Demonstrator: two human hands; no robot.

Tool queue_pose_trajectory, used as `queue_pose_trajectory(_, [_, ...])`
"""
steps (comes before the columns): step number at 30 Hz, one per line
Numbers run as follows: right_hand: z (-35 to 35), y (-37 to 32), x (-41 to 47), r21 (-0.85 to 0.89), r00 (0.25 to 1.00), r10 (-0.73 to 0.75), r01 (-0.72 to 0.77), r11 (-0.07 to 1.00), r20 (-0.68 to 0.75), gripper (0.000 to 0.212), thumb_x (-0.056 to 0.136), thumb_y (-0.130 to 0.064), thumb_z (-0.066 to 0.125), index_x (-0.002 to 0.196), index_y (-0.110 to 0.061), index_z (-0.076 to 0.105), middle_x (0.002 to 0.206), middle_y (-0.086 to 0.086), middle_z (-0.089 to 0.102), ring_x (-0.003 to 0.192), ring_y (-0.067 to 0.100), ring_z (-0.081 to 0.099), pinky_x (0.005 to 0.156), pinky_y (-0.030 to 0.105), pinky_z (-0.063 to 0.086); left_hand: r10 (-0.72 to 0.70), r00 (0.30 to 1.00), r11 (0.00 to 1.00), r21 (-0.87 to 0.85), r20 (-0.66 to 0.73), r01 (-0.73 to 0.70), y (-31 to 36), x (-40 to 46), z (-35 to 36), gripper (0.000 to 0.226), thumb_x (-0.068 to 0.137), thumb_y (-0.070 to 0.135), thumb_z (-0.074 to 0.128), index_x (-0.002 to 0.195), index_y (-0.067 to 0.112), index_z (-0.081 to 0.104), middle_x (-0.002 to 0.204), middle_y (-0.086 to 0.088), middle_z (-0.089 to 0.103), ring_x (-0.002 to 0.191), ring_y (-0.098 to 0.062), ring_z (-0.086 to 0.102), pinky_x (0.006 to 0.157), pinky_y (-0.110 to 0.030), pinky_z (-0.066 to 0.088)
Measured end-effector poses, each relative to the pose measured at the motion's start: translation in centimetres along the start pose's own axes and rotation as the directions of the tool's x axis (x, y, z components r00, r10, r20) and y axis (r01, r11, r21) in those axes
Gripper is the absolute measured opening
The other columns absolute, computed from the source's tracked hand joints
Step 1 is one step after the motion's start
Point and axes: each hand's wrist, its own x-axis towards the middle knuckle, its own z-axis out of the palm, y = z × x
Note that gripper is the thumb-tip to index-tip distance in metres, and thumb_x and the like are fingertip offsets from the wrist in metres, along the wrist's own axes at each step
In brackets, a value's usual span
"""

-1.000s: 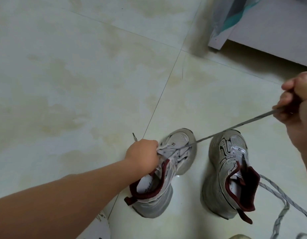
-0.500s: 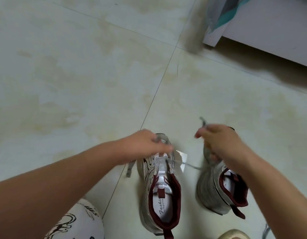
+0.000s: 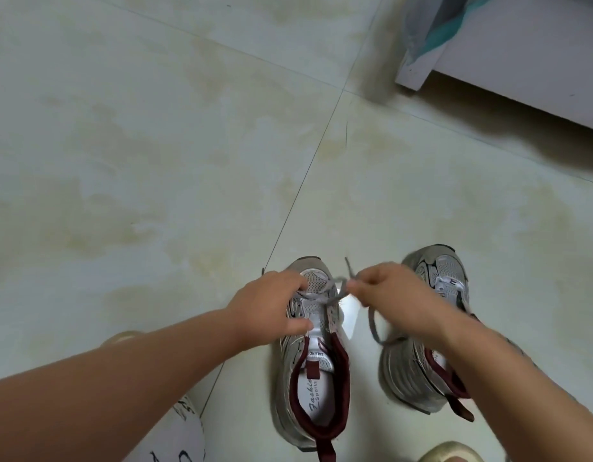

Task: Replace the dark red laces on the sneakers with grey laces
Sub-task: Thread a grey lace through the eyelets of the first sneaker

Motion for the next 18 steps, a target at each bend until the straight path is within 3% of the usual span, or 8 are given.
queue_pose_trajectory(5, [-5.0, -0.1, -1.2, 0.358, 0.972, 0.06, 0.025, 0.933, -0.225, 0.049, 0.09, -0.023, 0.056, 0.042, -0.015, 0.048, 0.036, -0.007, 0.029, 0.032, 0.008, 0.021, 0.035, 0.017, 0.019, -0.006, 1.0, 0.999, 0.043, 0.031, 0.004, 0.4, 0.0, -0.1, 0.048, 0.085, 0.041, 0.06, 0.125, 0.02, 0.046, 0.124, 0.005, 0.051, 0.114, -0.017, 0.046, 0.093, -0.033, 0.04])
queue_pose_trajectory(7, [-5.6, 0.5, -1.0, 0.175, 0.945, 0.101, -0.048, 0.983, -0.31, 0.041, 0.092, -0.023, 0.053, 0.052, -0.013, 0.053, 0.041, -0.004, 0.036, 0.038, 0.013, 0.03, 0.043, 0.021, 0.022, 0.004, 1.0, 1.0, 0.005, 0.01, -0.004, 0.7, 0.3, -1.1, 0.026, 0.09, 0.034, 0.055, 0.105, 0.013, 0.056, 0.104, -0.001, 0.057, 0.096, -0.02, 0.054, 0.08, -0.03, 0.042])
queue_pose_trajectory(8, [-5.4, 0.9, -0.7, -0.06, 0.93, 0.118, -0.148, 0.987, -0.349, 0.033, 0.093, -0.025, 0.051, 0.065, -0.008, 0.058, 0.05, -0.001, 0.045, 0.048, 0.018, 0.041, 0.048, 0.025, 0.027, -0.004, 1.0, 0.998, -0.062, -0.006, 0.003, 1.1, 0.4, -1.9, 0.02, 0.091, 0.031, 0.053, 0.091, 0.012, 0.058, 0.088, -0.002, 0.058, 0.083, -0.02, 0.054, 0.071, -0.028, 0.039])
queue_pose_trajectory(10, [-4.1, 1.0, -0.5, -0.442, 0.913, 0.103, -0.287, 0.85, -0.396, 0.031, 0.091, -0.033, 0.051, 0.106, -0.007, 0.058, 0.088, 0.009, 0.06, 0.086, 0.028, 0.054, 0.067, 0.031, 0.041, -0.017, 1.0, 0.968, -0.25, -0.014, 0.013, 2.0, 0.7, -4.0, 0.022, 0.092, 0.026, 0.053, 0.074, 0.014, 0.059, 0.066, 0.003, 0.053, 0.063, -0.013, 0.048, 0.06, -0.025, 0.035])
queue_pose_trajectory(12, [-2.2, 0.6, -0.4, -0.514, 0.948, 0.015, -0.185, 0.838, -0.318, 0.071, 0.085, -0.04, 0.06, 0.142, -0.012, 0.027, 0.139, 0.013, 0.041, 0.127, 0.03, 0.037, 0.099, 0.038, 0.038, 0.026, 0.999, 0.914, -0.406, 0.021, -0.015, 3.5, 0.7, -6.2, 0.023, 0.09, 0.024, 0.055, 0.069, 0.019, 0.061, 0.058, 0.008, 0.052, 0.054, -0.006, 0.046, 0.054, -0.019, 0.037])
queue_pose_trajectory(14, [-0.4, -1.0, -0.5, -0.387, 0.968, -0.139, 0.05, 0.921, -0.207, 0.085, 0.08, -0.036, 0.068, 0.147, -0.022, 0.017, 0.15, 0.001, 0.028, 0.139, 0.019, 0.024, 0.112, 0.032, 0.026, 0.107, 0.991, 0.857, -0.512, 0.077, -0.053, 5.1, 0.5, -7.8, 0.019, 0.09, 0.021, 0.057, 0.073, 0.015, 0.064, 0.052, 0.009, 0.051, 0.048, -0.002, 0.045, 0.047, -0.011, 0.037])
queue_pose_trajectory(16, [0.8, -2.2, -0.4, -0.17, 0.953, -0.25, 0.221, 0.96, -0.174, 0.043, 0.082, -0.025, 0.067, 0.122, -0.024, 0.053, 0.121, -0.003, 0.06, 0.114, 0.013, 0.053, 0.091, 0.022, 0.041, 0.164, 0.98, 0.818, -0.57, 0.109, -0.073, 6.0, 0.3, -8.9, 0.017, 0.089, 0.019, 0.057, 0.075, 0.013, 0.064, 0.051, 0.01, 0.052, 0.047, -0.003, 0.044, 0.048, -0.01, 0.036])
queue_pose_trajectory(18, [0.7, -2.5, 0.2, 0.014, 0.94, -0.226, 0.238, 0.971, -0.255, 0.008, 0.087, -0.017, 0.058, 0.085, -0.018, 0.066, 0.076, 0.001, 0.069, 0.066, 0.007, 0.062, 0.06, 0.02, 0.047, 0.155, 0.982, 0.802, -0.593, 0.104, -0.064, 5.9, 0.3, -9.3, 0.013, 0.088, 0.017, 0.06, 0.076, 0.013, 0.062, 0.056, 0.006, 0.053, 0.051, -0.008, 0.045, 0.052, -0.017, 0.037])
